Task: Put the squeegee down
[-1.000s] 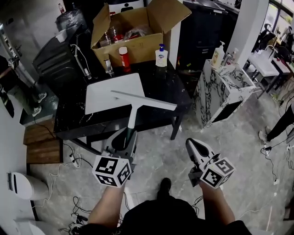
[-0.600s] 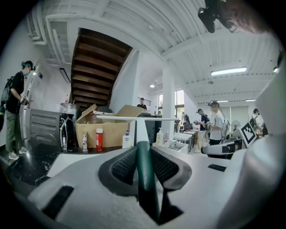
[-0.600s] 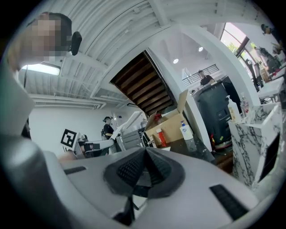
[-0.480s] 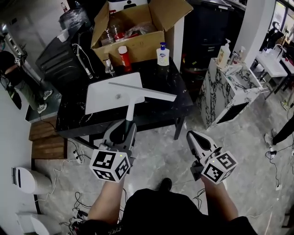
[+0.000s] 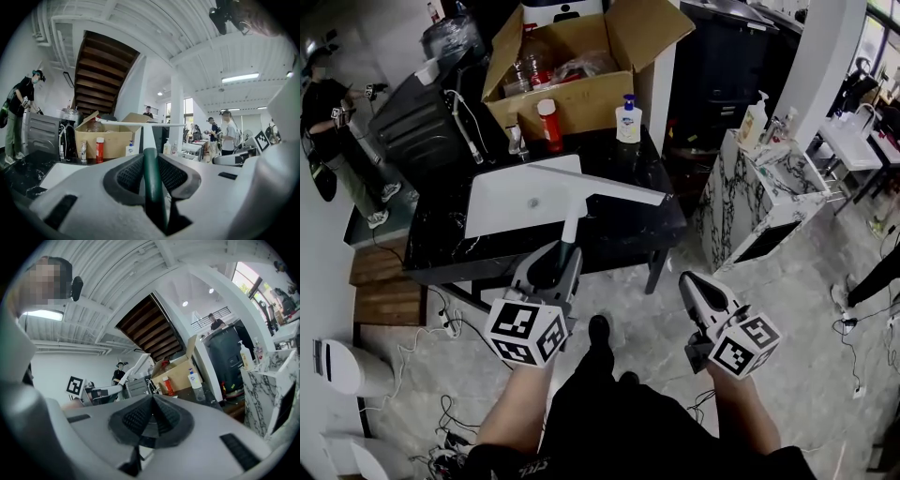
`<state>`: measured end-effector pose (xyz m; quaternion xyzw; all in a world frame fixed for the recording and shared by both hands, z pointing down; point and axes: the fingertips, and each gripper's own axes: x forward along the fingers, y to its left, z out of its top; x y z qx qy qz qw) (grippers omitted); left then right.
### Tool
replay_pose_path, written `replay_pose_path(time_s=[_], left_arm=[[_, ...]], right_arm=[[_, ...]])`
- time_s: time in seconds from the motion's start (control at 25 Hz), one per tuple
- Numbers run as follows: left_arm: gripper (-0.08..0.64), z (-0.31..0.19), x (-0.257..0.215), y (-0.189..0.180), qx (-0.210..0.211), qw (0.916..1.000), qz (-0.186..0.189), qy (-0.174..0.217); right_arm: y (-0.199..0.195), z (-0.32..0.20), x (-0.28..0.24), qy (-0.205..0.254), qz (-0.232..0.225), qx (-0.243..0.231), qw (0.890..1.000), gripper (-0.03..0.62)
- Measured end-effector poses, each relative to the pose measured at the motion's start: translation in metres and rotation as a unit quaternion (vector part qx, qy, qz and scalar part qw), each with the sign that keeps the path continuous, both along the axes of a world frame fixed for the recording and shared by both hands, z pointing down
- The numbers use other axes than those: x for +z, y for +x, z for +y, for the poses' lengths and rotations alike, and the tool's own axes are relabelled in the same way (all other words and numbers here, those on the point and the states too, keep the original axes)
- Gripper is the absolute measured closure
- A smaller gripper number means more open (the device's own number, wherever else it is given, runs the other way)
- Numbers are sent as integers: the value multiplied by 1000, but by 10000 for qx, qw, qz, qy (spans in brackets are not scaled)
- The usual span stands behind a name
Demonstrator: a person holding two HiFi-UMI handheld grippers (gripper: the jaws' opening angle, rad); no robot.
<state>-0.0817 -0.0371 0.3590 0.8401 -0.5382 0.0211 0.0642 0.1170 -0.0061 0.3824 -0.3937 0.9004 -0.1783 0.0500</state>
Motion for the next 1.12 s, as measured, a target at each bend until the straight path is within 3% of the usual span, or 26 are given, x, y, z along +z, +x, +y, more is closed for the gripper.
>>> replay_pose_path(time_s=[0.24, 0.8, 1.12], left_arm=[[457, -44, 3, -2, 63, 9999, 138, 71], [457, -201, 13, -25, 469, 9985, 288, -36], [457, -255, 10, -34, 713, 9969, 339, -73]], right_arm=[[-4, -33, 4, -64, 119, 41, 9999, 586], [-46, -188, 2, -189, 365, 201, 9990, 586], [-61, -232, 2, -251, 480, 308, 9981, 586]])
